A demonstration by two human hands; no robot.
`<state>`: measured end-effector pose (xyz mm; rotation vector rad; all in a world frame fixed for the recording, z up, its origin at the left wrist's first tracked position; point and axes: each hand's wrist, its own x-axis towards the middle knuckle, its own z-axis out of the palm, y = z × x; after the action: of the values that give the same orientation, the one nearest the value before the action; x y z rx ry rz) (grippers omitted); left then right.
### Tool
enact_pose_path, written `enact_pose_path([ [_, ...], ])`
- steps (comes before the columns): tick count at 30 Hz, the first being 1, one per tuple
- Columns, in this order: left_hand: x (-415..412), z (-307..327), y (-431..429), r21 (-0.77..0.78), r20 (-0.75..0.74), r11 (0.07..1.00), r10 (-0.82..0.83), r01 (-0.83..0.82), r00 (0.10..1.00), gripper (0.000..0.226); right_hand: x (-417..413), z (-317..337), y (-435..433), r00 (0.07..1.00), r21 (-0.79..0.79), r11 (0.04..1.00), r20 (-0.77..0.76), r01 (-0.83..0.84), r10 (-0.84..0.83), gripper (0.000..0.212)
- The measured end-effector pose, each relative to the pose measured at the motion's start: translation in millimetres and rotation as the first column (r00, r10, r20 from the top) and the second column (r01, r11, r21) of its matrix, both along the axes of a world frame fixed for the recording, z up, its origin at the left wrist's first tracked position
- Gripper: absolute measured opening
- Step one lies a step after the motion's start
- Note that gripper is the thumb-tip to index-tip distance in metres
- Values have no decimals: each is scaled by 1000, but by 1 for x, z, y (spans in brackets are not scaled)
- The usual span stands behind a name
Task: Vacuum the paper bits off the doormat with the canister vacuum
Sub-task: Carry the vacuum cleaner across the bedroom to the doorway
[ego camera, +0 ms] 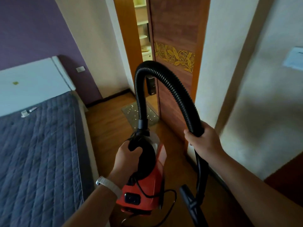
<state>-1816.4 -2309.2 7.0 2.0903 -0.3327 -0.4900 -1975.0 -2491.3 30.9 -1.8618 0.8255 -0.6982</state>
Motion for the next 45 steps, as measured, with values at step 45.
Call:
enact_pose_path([
  [45, 569, -45, -198, -12, -88, 950, 310, -312, 947, 8, 649, -44, -244, 963, 53, 962, 48, -266, 264, 23],
])
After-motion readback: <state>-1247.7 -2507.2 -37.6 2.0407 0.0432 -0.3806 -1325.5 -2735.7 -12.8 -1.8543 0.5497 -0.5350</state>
